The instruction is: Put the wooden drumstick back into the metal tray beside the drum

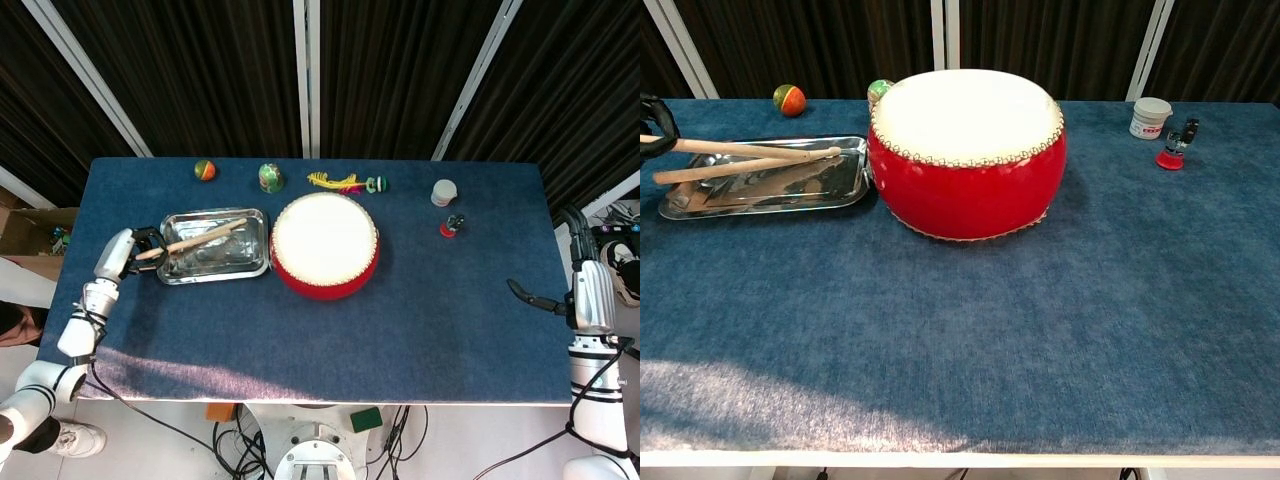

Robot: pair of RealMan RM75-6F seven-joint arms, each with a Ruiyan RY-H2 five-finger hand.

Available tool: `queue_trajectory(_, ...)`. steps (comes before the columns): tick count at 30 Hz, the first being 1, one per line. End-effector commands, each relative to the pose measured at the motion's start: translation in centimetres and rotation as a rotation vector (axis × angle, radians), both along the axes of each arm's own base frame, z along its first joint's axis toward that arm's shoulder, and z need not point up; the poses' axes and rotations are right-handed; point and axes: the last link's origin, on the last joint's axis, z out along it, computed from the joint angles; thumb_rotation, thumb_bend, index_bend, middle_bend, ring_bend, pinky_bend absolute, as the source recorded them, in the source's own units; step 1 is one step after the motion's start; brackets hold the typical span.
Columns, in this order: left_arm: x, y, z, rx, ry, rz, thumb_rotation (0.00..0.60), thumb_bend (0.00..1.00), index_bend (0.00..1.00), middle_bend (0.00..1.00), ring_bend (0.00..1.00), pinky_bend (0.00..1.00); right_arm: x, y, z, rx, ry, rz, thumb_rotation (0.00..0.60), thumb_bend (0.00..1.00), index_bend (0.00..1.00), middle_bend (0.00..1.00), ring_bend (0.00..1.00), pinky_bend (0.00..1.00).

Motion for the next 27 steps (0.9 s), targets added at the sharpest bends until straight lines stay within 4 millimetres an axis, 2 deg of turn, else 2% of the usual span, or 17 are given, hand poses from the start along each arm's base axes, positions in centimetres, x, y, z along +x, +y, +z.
queue_trajectory(1, -0.1, 0.5, -0.6, -0.008, 0.038, 0.004, 0.6, 0.5, 0.69, 0.67, 0.52, 0.54, -0.1, 0.2, 0.2, -0.004, -0.007, -0.001, 0.6, 0.03, 0.0, 0.02, 0.0, 0.1)
queue_trajectory(4, -0.3, 0.6, -0.6, -0.004, 0.08, -0.004, 0.6, 0.49, 0.64, 0.58, 0.4, 0.45, -0.2, 0.5, 0.4, -0.011, -0.019, -0.002, 0.6, 0.03, 0.0, 0.02, 0.0, 0.1)
queue_trajectory(6, -0.5, 0.6, -0.6, 0.0, 0.126, -0.018, 0.6, 0.45, 0.57, 0.49, 0.33, 0.37, -0.3, 0.7, 0.5, -0.013, -0.028, -0.004, 0.6, 0.03, 0.0, 0.02, 0.0, 0.1)
queue_trajectory(8, -0.6, 0.5, -0.7, 0.002, 0.173, -0.027, 0.6, 0.41, 0.53, 0.44, 0.28, 0.32, -0.4, 0.7, 0.6, -0.012, -0.034, -0.005, 0.6, 0.03, 0.0, 0.02, 0.0, 0.1)
queue_trajectory(10, -0.9, 0.6, -0.8, -0.002, 0.244, -0.036, 0.6, 0.38, 0.49, 0.4, 0.24, 0.29, -0.5, 0.8, 0.6, -0.007, -0.038, -0.005, 0.6, 0.03, 0.0, 0.02, 0.0, 0.1)
queue_trajectory(13, -1.2, 0.6, -0.9, -0.003, 0.322, -0.039, 0.6, 0.3, 0.35, 0.3, 0.18, 0.23, -0.7, 0.9, 0.7, -0.009, -0.043, -0.005, 0.6, 0.03, 0.0, 0.03, 0.0, 0.1)
queue_trajectory(15, -1.4, 0.6, -0.9, -0.004, 0.345, -0.033, 0.6, 0.27, 0.29, 0.25, 0.16, 0.21, -0.8, 1.0, 0.7, -0.008, -0.048, -0.007, 0.6, 0.03, 0.0, 0.03, 0.0, 0.1)
queue_trajectory(19, -1.4, 0.5, -0.7, 0.011, 0.342, -0.02, 0.6, 0.24, 0.25, 0.21, 0.15, 0.21, -1.0, 1.1, 0.8, -0.009, -0.052, -0.01, 0.6, 0.03, 0.0, 0.03, 0.0, 0.1)
queue_trajectory(22, -1.3, 0.3, 0.4, 0.07, 0.332, -0.029, 0.6, 0.23, 0.25, 0.21, 0.15, 0.21, -1.4, 1.3, 1.0, 0.002, -0.024, -0.027, 0.6, 0.03, 0.0, 0.04, 0.0, 0.1)
queue_trajectory(27, -1.1, -0.9, 4.4, 0.208, 0.38, -0.059, 0.6, 0.2, 0.25, 0.21, 0.15, 0.21, -2.9, 1.4, 1.5, 0.086, 0.123, -0.107, 0.6, 0.03, 0.0, 0.05, 0.0, 0.1)
